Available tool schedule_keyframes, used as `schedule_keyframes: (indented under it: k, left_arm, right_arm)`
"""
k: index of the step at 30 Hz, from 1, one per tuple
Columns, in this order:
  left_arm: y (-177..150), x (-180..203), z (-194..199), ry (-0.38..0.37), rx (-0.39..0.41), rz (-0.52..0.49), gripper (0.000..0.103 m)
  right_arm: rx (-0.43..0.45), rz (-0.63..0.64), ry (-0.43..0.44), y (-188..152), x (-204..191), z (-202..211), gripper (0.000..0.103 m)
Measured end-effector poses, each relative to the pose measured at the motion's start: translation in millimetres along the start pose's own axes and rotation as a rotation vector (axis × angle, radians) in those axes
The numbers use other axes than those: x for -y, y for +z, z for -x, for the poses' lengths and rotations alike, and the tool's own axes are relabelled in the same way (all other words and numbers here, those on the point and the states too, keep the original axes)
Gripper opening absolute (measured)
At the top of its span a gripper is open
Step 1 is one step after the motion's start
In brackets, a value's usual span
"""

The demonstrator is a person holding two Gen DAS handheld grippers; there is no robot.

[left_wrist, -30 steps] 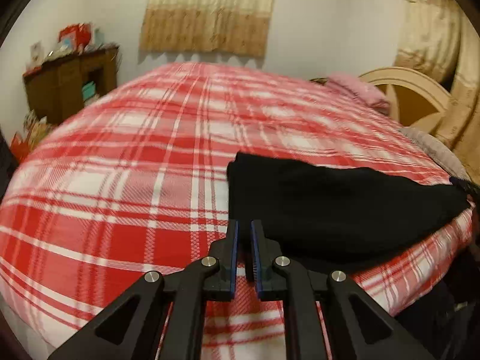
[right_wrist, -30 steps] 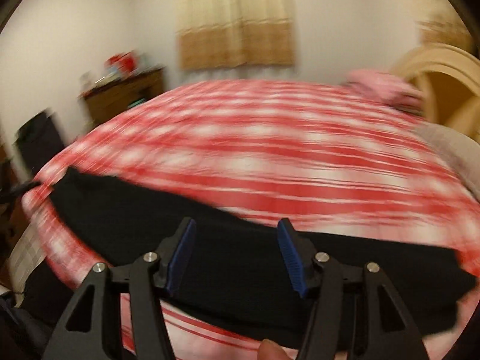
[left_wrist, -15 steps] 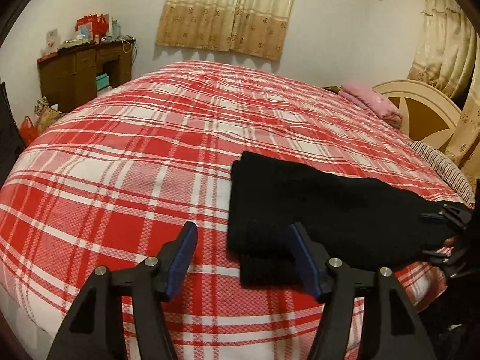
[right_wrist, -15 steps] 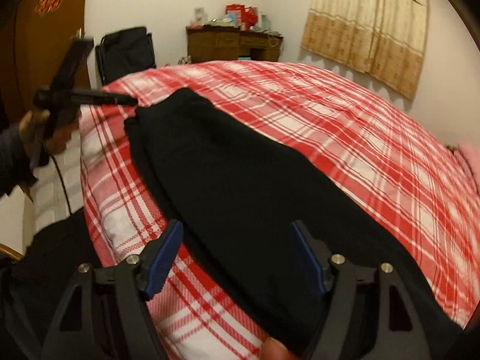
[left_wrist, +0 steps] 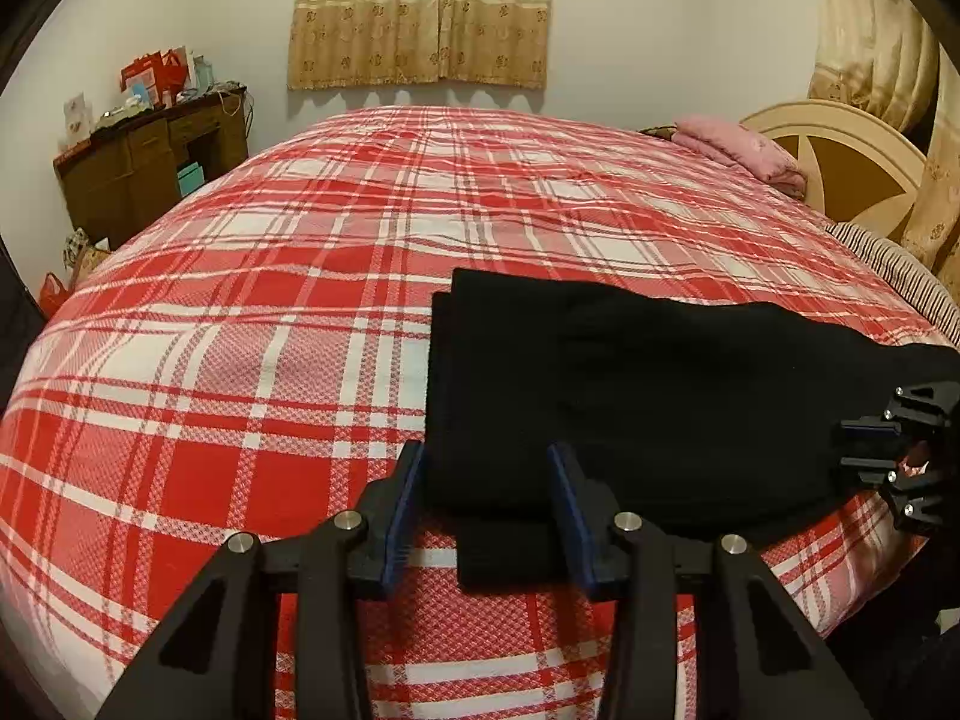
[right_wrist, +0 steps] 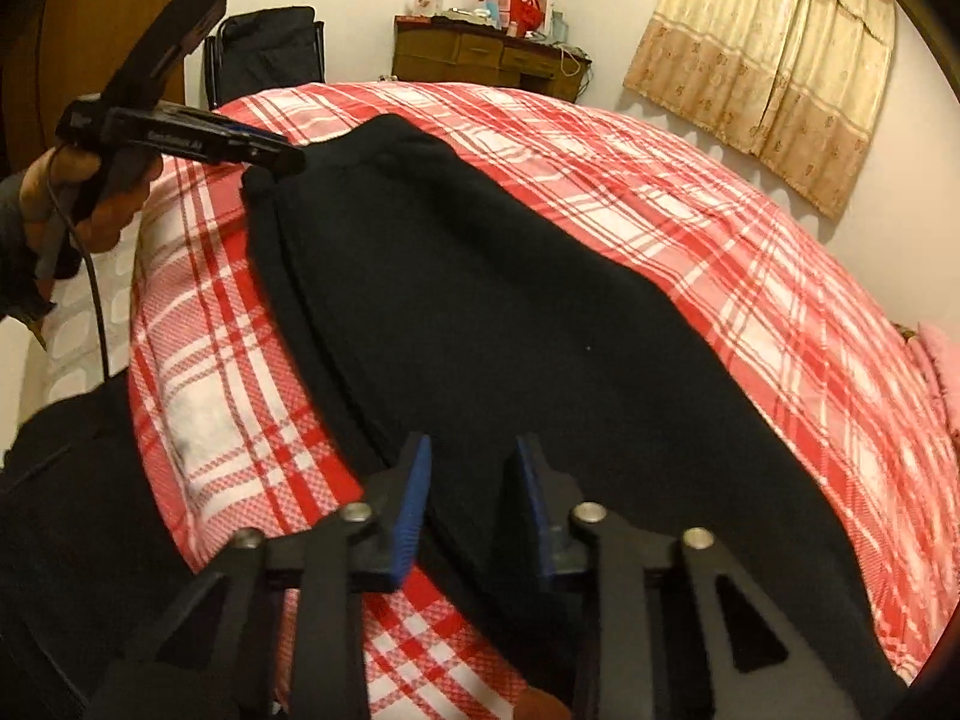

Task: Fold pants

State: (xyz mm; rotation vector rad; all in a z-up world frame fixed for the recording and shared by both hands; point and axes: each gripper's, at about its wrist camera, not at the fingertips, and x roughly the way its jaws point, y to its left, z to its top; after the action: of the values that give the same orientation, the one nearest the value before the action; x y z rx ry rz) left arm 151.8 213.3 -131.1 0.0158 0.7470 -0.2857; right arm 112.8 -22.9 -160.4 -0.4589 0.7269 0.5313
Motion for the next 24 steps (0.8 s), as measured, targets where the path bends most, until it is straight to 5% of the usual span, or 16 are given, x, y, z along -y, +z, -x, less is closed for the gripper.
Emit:
schedule_keyframes:
  k: [2, 4, 6, 10, 11, 13, 14, 15, 19, 24]
  left_arm:
    - [1, -1, -2, 0.002, -0.009, 0.001, 0.041]
    - [2, -1, -2, 0.016, -0.005, 0.005, 0.028]
    - [3, -5, -1, 0.023, -0.013, 0.017, 0.025]
    - [3, -9, 7, 0.006, 0.004, 0.025, 0.019]
    - [3, -8, 7, 0.004, 0.004, 0.023, 0.019]
    - [2, -5, 6, 0.008, -0.005, 0.015, 0.019]
    - [2, -5, 6, 0.010, -0.005, 0.013, 0.020]
    - [2, -5, 5, 0.011, -0.006, 0.015, 0.020]
    - [2, -3, 7, 0.013, 0.013, 0.013, 0.016]
    - [4, -4, 9, 0.006, 0.010, 0.008, 0.015]
  right_arm:
    - [0.000, -0.007, 0.000, 1, 1, -1, 0.027]
    - [-0.003, -0.014, -0.009, 2, 2, -4, 0.025]
    - [-0.005, -0.026, 0.003, 3, 3, -6, 0.011]
    - [-0.014, -0.002, 0.005, 3, -4, -3, 0.013]
    - [-0.015, -0.002, 0.009, 3, -3, -2, 0.017]
    - [-0.015, -0.008, 0.030, 2, -4, 1, 0.069]
    - [-0.005, -0.009, 0.037, 2, -4, 3, 0.075]
    - [0.010, -0.011, 0.041, 1, -4, 5, 0.075]
    - [-0.025, 0.032, 0.019, 0, -13, -2, 0.032]
    - [-0.030, 0.050, 0.001, 0, -12, -9, 0.032]
